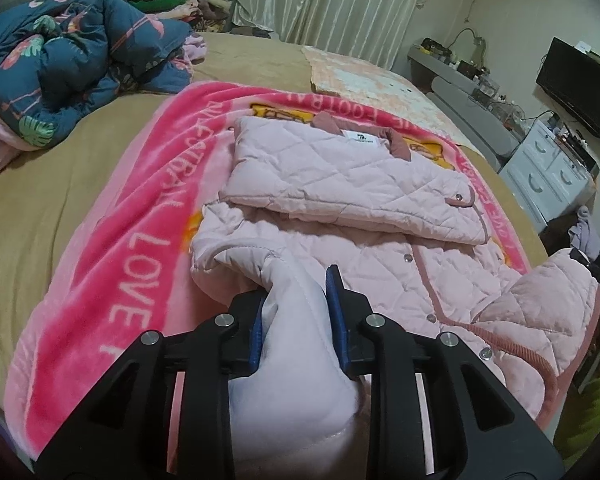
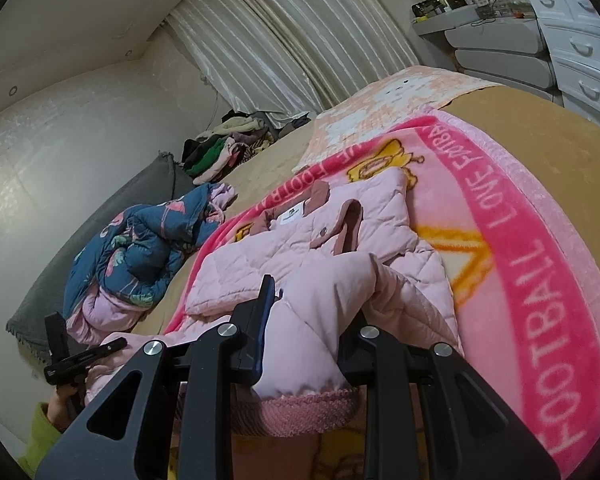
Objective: Fold large clothes
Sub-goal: 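Lift the hem with both tools and fold it over toward the collar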
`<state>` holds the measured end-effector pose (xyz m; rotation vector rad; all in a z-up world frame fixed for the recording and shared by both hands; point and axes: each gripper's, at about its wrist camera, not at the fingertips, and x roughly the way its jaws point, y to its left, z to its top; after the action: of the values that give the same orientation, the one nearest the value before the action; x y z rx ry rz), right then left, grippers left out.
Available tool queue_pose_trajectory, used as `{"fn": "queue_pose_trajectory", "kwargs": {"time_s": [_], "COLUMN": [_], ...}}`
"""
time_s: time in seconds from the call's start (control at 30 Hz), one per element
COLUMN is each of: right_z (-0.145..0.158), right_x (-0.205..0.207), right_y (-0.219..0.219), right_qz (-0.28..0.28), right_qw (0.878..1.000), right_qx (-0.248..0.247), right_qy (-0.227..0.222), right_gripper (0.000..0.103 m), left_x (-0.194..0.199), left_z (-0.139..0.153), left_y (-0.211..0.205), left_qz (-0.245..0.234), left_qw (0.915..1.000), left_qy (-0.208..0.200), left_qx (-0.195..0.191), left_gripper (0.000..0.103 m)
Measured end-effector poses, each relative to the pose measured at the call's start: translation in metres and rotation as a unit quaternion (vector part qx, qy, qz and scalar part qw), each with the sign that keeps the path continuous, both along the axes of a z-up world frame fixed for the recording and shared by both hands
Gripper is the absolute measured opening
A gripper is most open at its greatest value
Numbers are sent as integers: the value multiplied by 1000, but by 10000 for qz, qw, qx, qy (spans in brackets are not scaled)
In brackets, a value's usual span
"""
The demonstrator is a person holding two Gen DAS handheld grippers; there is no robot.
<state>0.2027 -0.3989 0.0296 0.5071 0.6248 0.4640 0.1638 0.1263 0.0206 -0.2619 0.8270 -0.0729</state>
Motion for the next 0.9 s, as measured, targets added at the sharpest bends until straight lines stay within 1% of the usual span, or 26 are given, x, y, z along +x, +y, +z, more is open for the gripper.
{"fn": "queue_pose_trajectory", "kwargs": {"time_s": [0.13,0.43,0.63,0.9], "right_z": [0,6,21,44], "right_x": [7,23,44,77], "right_y": [1,2,8,14], "right_qz": [-55,-97,-112,-212], "right_qw": [10000,9999,9997,9991], "right_qx": [-30,-16,-10,3], "right_qy": [-13,-80,-232,-360], "right_gripper": [23,23,23,23], "left_x": [6,30,57,92], "left_z": [4,16,30,37], "left_y": [1,2,8,21], "left_qz": [-23,-112,-98,47], "left_qw": [9999,9998,9995,9987], "left_qy": [-98,-151,-219,-261], "left_qx": [-39,-68,-205,-437], "left_gripper": [18,18,18,17]}}
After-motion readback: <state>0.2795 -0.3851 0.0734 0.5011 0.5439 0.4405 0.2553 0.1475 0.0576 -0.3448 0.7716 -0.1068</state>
